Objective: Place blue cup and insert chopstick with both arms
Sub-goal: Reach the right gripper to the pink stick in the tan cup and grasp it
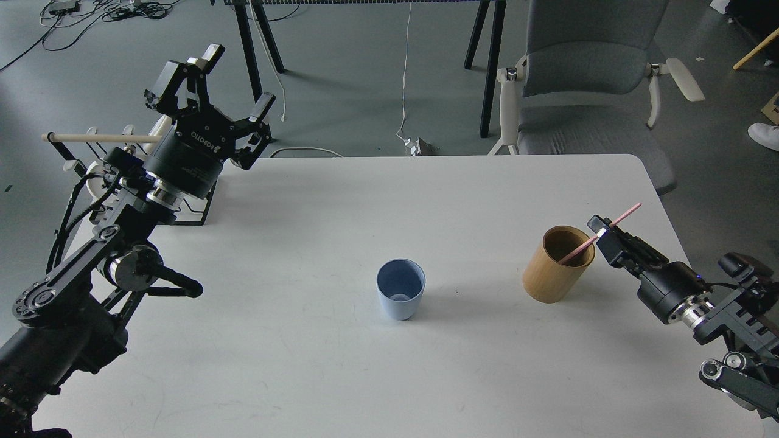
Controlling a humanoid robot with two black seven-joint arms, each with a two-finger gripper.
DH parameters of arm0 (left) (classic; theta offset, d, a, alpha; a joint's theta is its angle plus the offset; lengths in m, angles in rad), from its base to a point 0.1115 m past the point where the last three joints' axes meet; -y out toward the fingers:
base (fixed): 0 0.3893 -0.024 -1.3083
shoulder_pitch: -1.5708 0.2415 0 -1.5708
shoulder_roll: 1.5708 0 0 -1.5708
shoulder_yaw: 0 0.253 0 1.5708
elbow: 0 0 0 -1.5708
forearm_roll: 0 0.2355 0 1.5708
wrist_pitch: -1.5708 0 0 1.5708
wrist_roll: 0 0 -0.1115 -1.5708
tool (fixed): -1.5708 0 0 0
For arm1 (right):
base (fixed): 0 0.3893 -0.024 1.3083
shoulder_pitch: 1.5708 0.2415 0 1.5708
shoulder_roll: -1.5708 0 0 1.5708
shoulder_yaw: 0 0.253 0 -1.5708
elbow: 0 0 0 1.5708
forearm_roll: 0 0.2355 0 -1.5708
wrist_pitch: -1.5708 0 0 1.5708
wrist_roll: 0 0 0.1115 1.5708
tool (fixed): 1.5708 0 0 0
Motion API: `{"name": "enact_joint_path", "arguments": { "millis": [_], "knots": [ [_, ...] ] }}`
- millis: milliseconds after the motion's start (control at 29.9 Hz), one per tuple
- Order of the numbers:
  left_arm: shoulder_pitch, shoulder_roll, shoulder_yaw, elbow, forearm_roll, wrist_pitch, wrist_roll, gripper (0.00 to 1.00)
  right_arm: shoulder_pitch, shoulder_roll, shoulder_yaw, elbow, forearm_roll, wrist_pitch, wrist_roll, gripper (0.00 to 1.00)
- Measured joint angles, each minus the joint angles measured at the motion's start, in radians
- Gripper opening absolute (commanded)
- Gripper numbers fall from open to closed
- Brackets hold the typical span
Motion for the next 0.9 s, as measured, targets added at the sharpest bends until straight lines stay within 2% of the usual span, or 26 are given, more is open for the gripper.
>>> {"name": "enact_joint_path", "arguments": {
  "millis": [468, 902],
  "knots": [
    [0.004, 0.000, 0.002, 0.000, -0.026, 0.000, 0.000, 0.97, -0.002, -0.012, 0.000, 0.004, -0.006, 0.000, 0.000, 0.09],
    [0.006, -0.001, 0.006, 0.000, -0.026, 0.000, 0.000, 0.97, 0.003, -0.050, 0.007, 0.023, -0.005, 0.000, 0.000, 0.01]
  ]
}}
